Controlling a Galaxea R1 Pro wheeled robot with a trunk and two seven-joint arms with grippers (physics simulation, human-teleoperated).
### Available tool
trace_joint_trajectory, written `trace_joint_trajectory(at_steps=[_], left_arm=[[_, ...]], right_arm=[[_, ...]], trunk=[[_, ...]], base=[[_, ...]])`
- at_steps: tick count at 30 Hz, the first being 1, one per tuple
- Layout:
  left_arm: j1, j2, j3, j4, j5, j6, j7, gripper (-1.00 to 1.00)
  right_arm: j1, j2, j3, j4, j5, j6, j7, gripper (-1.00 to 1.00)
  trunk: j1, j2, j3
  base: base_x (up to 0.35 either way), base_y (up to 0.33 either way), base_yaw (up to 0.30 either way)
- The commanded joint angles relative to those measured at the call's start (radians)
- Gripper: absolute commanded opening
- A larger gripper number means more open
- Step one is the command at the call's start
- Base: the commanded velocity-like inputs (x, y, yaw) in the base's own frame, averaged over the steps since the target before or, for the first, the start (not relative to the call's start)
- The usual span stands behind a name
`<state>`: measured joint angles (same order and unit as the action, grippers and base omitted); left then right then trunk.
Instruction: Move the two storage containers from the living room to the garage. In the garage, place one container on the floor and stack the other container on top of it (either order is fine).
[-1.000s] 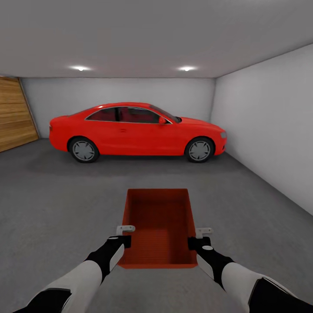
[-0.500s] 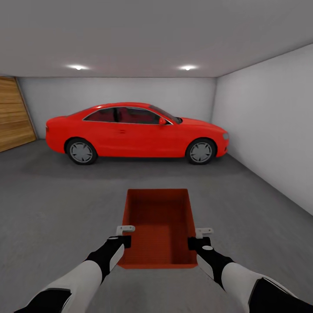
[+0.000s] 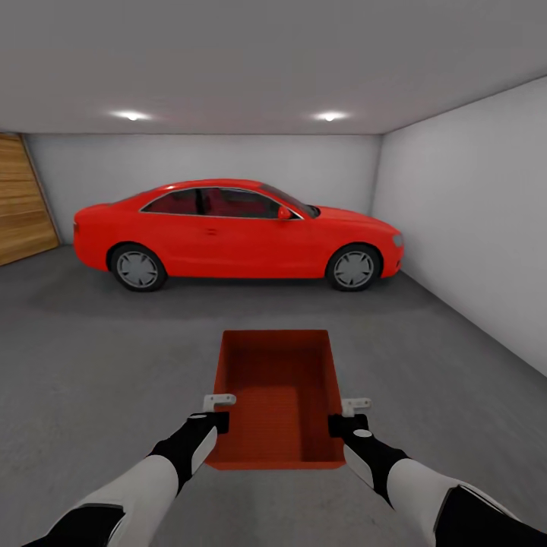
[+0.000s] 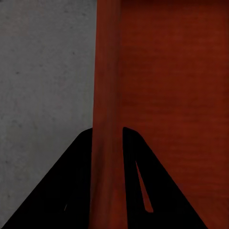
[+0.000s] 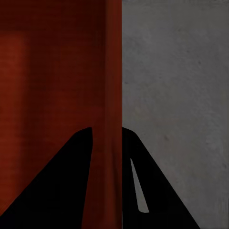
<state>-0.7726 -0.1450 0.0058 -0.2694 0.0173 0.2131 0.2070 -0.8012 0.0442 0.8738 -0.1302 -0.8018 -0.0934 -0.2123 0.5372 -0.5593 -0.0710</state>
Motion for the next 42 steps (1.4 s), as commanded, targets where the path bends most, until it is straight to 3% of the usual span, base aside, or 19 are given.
trace_joint_trajectory(at_steps=[1,42], left_arm=[[0.0,0.036,-0.008,-0.004,-0.017,0.008,0.008,-1.0],[0.0,0.036,-0.009,-0.005,-0.017,0.008,0.008,-1.0]], right_arm=[[-0.001,-0.006,-0.002,0.041,-0.014,-0.005,-0.006,-1.0],[-0.001,-0.006,-0.002,0.041,-0.014,-0.005,-0.006,-1.0]], trunk=[[0.001,-0.002,-0.002],[0.001,-0.002,-0.002]], base=[[0.321,0.0,0.0],[0.321,0.0,0.0]])
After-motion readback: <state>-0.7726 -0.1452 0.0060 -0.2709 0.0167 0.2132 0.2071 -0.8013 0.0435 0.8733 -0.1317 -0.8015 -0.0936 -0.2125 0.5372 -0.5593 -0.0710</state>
